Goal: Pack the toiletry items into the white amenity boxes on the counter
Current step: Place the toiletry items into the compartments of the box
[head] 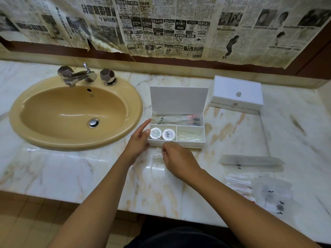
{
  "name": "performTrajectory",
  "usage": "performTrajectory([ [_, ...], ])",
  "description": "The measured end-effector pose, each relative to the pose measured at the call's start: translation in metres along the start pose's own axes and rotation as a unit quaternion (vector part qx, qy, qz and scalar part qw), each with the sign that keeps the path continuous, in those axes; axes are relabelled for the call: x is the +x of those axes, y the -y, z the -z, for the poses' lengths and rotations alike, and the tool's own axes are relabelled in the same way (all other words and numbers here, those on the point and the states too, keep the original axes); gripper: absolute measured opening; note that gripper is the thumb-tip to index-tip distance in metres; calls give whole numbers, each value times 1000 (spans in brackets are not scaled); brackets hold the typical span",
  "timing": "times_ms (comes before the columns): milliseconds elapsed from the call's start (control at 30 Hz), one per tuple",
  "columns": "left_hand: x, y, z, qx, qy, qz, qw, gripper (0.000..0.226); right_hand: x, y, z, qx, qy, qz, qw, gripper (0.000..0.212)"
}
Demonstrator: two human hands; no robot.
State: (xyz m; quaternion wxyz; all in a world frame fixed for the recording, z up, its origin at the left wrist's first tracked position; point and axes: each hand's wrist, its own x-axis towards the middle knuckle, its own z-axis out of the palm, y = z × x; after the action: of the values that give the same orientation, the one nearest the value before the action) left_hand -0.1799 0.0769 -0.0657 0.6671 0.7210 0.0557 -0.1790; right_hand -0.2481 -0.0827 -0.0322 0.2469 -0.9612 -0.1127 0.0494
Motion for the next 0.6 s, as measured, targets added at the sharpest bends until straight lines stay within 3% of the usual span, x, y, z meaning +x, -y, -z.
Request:
performTrajectory([
  [333, -1, -1, 0, -3, 3, 4, 1000, 40, 1, -6, 3, -40, 63, -30, 997, 9],
  [600, -1, 0, 0, -3, 5, 1, 1000, 39, 5, -6, 6, -31, 13, -20, 999, 9],
])
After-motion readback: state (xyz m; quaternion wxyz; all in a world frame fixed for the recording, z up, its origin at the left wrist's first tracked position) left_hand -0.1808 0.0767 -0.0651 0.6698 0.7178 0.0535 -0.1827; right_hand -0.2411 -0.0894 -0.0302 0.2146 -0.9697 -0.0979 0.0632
